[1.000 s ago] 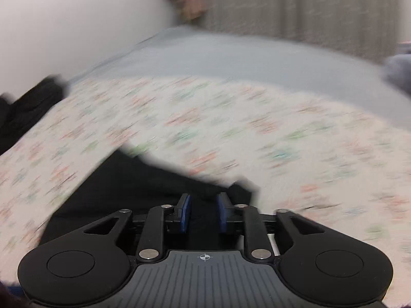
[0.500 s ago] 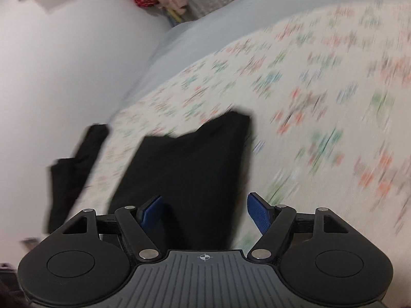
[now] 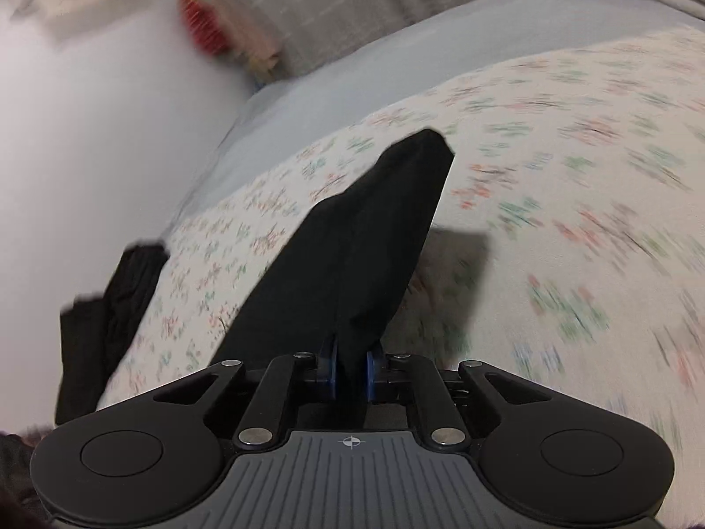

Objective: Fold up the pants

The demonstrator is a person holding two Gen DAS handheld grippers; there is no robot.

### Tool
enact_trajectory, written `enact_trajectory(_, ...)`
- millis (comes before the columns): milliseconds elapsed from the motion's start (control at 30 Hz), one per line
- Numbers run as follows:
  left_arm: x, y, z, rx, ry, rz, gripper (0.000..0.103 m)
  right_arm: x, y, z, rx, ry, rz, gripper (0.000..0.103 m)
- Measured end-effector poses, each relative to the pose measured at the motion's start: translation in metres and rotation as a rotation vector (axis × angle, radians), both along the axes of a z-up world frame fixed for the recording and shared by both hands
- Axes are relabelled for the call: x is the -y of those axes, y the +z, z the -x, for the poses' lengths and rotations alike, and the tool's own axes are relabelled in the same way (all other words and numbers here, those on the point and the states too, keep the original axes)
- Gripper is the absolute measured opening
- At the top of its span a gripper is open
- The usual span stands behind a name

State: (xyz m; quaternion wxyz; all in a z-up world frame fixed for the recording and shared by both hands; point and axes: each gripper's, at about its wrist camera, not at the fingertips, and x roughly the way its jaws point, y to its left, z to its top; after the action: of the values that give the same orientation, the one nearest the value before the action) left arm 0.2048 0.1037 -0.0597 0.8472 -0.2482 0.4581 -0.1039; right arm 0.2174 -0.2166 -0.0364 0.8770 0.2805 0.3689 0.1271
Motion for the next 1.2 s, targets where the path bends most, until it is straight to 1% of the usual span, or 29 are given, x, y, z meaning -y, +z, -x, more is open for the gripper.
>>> enact_trajectory(100,-0.005,0.001,-0.017,-0.008,-0.057,-0.063,0.027,-0.013,0.004,0.053,-0.038,-0.144,-0.067,0.012)
enact_trajectory(133,-0.007,-0.001,-0.022,-0.012,-0.064,-0.074,0.028,-0.02,0.0,0.069,-0.055,-0.167,-0.072,0.013)
enact_trajectory(200,-0.011,-0.005,-0.024,-0.027,-0.07,-0.062,0.033,-0.029,-0.013,0.079,-0.084,-0.154,-0.025,0.019)
enact_trajectory(233,-0.015,-0.005,-0.023,-0.036,-0.057,-0.037,0.039,-0.028,-0.019,0.077,-0.087,-0.132,0.012,0.022)
enact_trajectory(267,-0.021,-0.004,-0.019,-0.047,-0.029,-0.007,0.043,-0.023,-0.023,0.073,-0.094,-0.107,0.017,0.023)
enact_trajectory(300,-0.029,-0.001,-0.014,-0.054,-0.004,0.012,0.044,-0.013,-0.026,0.067,-0.11,-0.073,-0.015,0.027)
enact_trajectory(333,-0.036,0.002,-0.007,-0.048,0.024,0.016,0.045,-0.002,-0.028,0.065,-0.124,-0.047,-0.061,0.035)
enact_trajectory(367,-0.042,0.007,-0.001,-0.038,0.053,0.008,0.046,0.01,-0.03,0.059,-0.138,-0.033,-0.113,0.04)
enact_trajectory(400,-0.048,0.012,0.006,-0.032,0.085,-0.004,0.047,0.018,-0.032,0.055,-0.152,-0.038,-0.144,0.049)
enact_trajectory(433,-0.051,0.017,0.013,-0.03,0.11,-0.008,0.05,0.03,-0.032,0.05,-0.148,-0.066,-0.144,0.054)
enact_trajectory(500,-0.053,0.024,0.023,-0.035,0.127,0.015,0.054,0.047,-0.033,0.042,-0.133,-0.105,-0.115,0.059)
enact_trajectory(533,-0.051,0.025,0.03,-0.044,0.12,0.041,0.06,0.056,-0.035,0.035,-0.128,-0.1,-0.124,0.065)
enact_trajectory(567,-0.047,0.024,0.036,-0.055,0.112,0.065,0.069,0.061,-0.04,0.027,-0.137,-0.08,-0.152,0.068)
enact_trajectory(600,-0.041,0.023,0.038,-0.067,0.103,0.08,0.074,0.066,-0.046,0.018,-0.15,-0.053,-0.194,0.071)
enact_trajectory(633,-0.032,0.019,0.041,-0.08,0.099,0.088,0.081,0.07,-0.05,0.011,-0.151,-0.039,-0.228,0.071)
enact_trajectory(667,-0.026,0.015,0.045,-0.091,0.094,0.09,0.086,0.073,-0.052,0.006,-0.149,-0.03,-0.25,0.071)
enact_trajectory(733,-0.017,0.004,0.051,-0.108,0.1,0.1,0.091,0.08,-0.057,-0.005,-0.142,0.005,-0.279,0.073)
enact_trajectory(767,-0.014,-0.002,0.054,-0.114,0.104,0.112,0.099,0.08,-0.058,-0.01,-0.131,0.029,-0.284,0.073)
enact_trajectory(800,-0.01,-0.009,0.056,-0.112,0.107,0.121,0.102,0.08,-0.058,-0.012,-0.124,0.046,-0.281,0.073)
enact_trajectory(833,-0.005,-0.013,0.056,-0.087,0.112,0.122,0.103,0.082,-0.059,-0.014,-0.118,0.059,-0.278,0.072)
enact_trajectory(867,-0.001,-0.014,0.057,-0.049,0.116,0.12,0.103,0.082,-0.059,-0.016,-0.113,0.065,-0.276,0.072)
enact_trajectory(967,0.01,-0.016,0.059,0.012,0.132,0.124,0.103,0.081,-0.056,-0.015,-0.084,0.073,-0.265,0.071)
enact_trajectory(1000,0.011,-0.018,0.06,0.03,0.14,0.134,0.103,0.079,-0.055,-0.015,-0.068,0.072,-0.246,0.056)
enact_trajectory(1033,0.014,-0.02,0.06,0.049,0.147,0.132,0.103,0.076,-0.054,-0.015,-0.054,0.067,-0.212,0.037)
enact_trajectory(1067,0.016,-0.021,0.059,0.07,0.149,0.117,0.072,0.073,-0.053,-0.016,-0.046,0.065,-0.185,0.032)
enact_trajectory(1100,0.017,-0.022,0.054,0.067,0.144,0.1,0.053,0.07,-0.051,-0.015,-0.038,0.057,-0.168,0.026)
enact_trajectory(1133,0.014,-0.025,0.049,0.053,0.14,0.105,0.034,0.069,-0.046,-0.012,-0.02,0.052,-0.156,0.018)
enact_trajectory(1167,0.009,-0.026,0.047,0.045,0.156,0.134,0.028,0.066,-0.04,-0.01,0.003,0.051,-0.143,0.017)
enact_trajectory(1200,0.005,-0.024,0.045,0.036,0.166,0.152,0.027,0.065,-0.033,-0.007,0.027,0.053,-0.125,0.014)
